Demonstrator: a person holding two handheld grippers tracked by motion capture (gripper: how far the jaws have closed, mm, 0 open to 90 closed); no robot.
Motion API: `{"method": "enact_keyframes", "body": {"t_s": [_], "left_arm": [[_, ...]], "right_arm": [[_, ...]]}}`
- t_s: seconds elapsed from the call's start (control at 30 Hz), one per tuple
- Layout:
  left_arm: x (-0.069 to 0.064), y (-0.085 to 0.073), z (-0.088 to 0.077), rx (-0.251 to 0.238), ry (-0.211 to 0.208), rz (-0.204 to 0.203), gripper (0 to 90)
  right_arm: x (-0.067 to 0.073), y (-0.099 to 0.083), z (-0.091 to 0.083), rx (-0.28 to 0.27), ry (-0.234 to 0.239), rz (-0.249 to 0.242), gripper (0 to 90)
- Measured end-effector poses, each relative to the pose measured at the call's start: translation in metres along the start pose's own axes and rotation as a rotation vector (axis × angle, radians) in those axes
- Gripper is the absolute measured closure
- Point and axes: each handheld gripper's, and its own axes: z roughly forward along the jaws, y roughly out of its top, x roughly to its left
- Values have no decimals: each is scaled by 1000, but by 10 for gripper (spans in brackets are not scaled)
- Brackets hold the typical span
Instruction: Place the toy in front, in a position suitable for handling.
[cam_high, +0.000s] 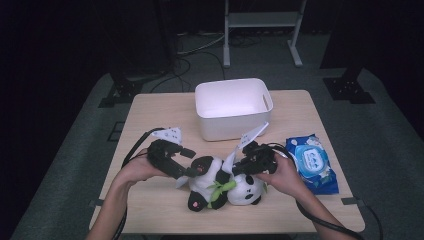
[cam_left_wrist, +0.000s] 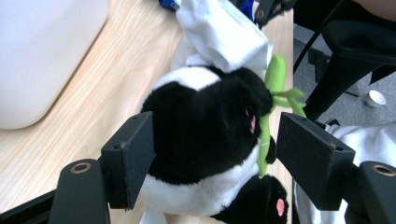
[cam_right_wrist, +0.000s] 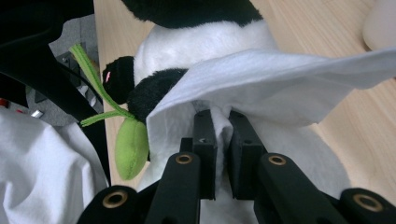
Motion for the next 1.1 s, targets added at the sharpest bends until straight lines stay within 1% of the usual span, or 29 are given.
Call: {"method": "enact_keyframes", "body": {"t_s": [0.03,0.1,0.13,0.17,0.2,0.3,0.37,0.43,0.5,0.53,0.57,0.6,0.67,0.7,0.73,0.83,0.87,0.9,0.93,1.0,1.1], "left_arm": [[0,2,-1,1,-1,6,272],[-1,4,-2,-4,-4,7,273],[0,9,-4,-10,-5,11,273],[0,9,-4,-10,-5,11,273],[0,14,-6,-16,1,9,273],[0,17,-6,-15,3,7,273],[3,19,-3,-9,10,-9,273],[3,18,2,4,5,-16,273],[2,14,9,24,-10,-21,273],[1,12,13,26,-16,-24,273],[-1,9,16,34,-18,-19,273],[-3,8,19,36,-19,-19,274],[-7,2,26,60,-19,-20,274],[-7,2,26,60,-19,-20,273],[-11,-3,30,72,-31,-22,273],[-18,-8,32,72,-30,-11,272],[-18,-8,32,72,-30,-11,272],[-23,-10,32,80,-23,5,272],[-25,-11,33,86,-15,8,272],[-27,-12,33,89,-5,11,273],[-27,-15,33,82,-6,7,273]], "right_arm": [[1,0,0,-1,0,-5,822],[3,0,0,2,-4,-8,823],[6,-1,1,4,-6,-26,824],[6,-1,1,4,-6,-26,824],[10,-2,1,6,-9,-37,825],[13,-3,1,8,-9,-43,826],[18,-4,0,16,-13,-59,826],[21,-5,0,19,-5,-61,826],[24,-6,0,25,2,-67,827],[26,-7,0,28,7,-71,826],[28,-6,0,33,8,-73,826],[32,-5,-2,39,4,-80,825],[37,-2,-4,46,-10,-103,825],[40,1,-6,37,-10,-120,825],[43,3,-7,27,-10,-124,825],[48,11,-5,37,-23,-141,823],[48,14,-3,38,-28,-146,821],[49,17,-1,44,-24,-146,820],[49,19,1,46,-27,-155,821],[50,23,5,66,-32,-161,820],[50,23,4,82,-36,-163,818]]}}
